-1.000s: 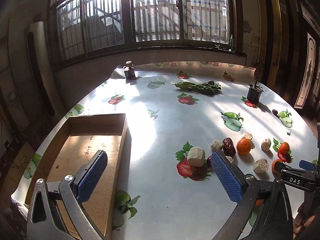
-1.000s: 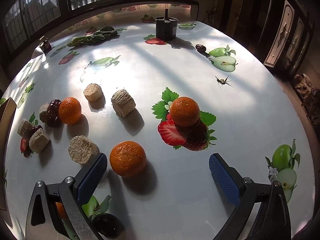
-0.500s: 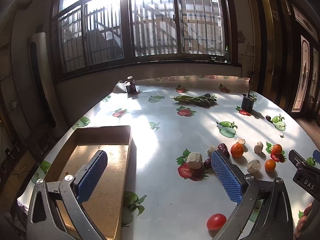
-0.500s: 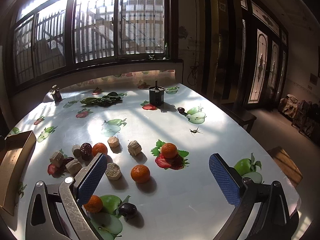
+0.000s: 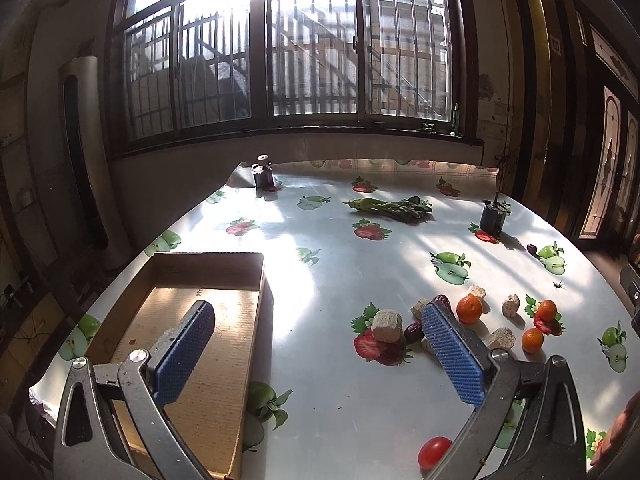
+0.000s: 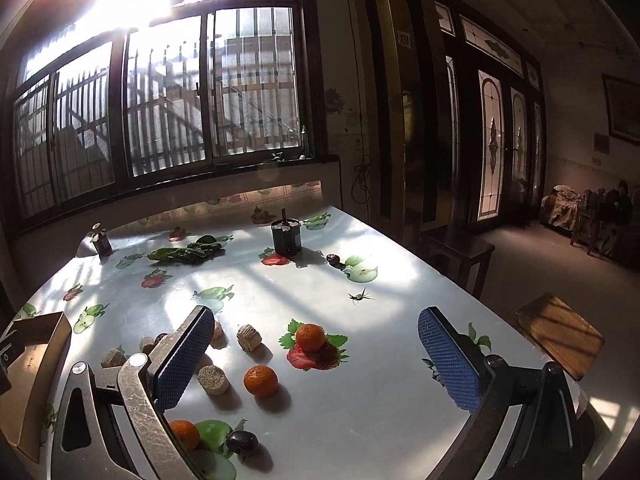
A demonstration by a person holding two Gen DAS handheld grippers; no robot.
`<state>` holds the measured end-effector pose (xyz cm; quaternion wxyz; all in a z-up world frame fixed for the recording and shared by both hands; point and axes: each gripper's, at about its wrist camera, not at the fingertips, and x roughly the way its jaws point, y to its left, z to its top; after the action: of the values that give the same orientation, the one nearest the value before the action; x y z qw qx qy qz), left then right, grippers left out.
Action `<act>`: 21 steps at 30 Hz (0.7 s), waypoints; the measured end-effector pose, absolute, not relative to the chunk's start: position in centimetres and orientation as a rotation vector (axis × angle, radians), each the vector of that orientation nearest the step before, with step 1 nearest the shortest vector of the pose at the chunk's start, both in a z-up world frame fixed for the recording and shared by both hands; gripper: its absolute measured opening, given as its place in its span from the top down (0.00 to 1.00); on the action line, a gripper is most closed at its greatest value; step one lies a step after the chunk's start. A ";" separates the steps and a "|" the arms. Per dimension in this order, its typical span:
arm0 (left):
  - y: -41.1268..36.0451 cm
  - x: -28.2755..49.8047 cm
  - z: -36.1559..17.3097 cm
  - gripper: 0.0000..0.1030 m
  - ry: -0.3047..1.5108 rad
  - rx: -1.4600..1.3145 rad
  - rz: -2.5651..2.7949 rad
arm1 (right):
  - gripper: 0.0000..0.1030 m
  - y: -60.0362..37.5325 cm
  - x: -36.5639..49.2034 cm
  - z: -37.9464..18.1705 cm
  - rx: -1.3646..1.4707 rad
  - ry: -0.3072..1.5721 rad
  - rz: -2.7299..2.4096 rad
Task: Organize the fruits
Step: 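Reach the left gripper to the red cherry tomato and grasp it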
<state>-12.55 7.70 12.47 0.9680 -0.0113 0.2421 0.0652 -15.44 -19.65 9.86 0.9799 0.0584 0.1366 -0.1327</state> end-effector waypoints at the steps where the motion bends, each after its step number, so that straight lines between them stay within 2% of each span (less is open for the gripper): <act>1: 8.1 -12.8 12.8 0.00 0.473 -0.034 0.130 | 0.00 -19.9 -15.4 10.1 0.118 0.267 -0.238; 5: 9.8 -12.6 13.2 0.00 0.483 -0.067 0.117 | 0.01 -20.7 -14.0 9.9 0.121 0.395 -0.181; 9: 9.8 -11.7 11.3 0.00 0.600 -0.094 0.021 | 0.01 -21.4 -12.4 8.5 0.133 0.555 -0.099; 14: 7.9 -11.0 8.4 0.00 0.744 -0.141 -0.158 | 0.03 -23.1 -11.2 6.9 0.203 0.659 -0.042; 15: 7.4 -11.0 8.0 0.01 0.765 -0.143 -0.184 | 0.08 -23.4 -11.0 6.6 0.216 0.684 -0.029; 17: 6.5 -11.2 7.3 0.10 0.798 -0.132 -0.243 | 0.22 -23.7 -10.7 5.9 0.243 0.736 0.013; 19: 5.4 -11.6 6.7 0.19 0.822 -0.104 -0.291 | 0.26 -23.4 -10.7 5.0 0.256 0.785 0.069; 21: 4.5 -11.8 6.2 0.21 0.839 -0.072 -0.325 | 0.28 -22.4 -10.7 4.2 0.234 0.826 0.120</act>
<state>-11.84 4.46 6.18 0.8999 -0.0346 0.4055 -0.1569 -10.74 -22.43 4.17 0.9076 0.1132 0.4000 0.0581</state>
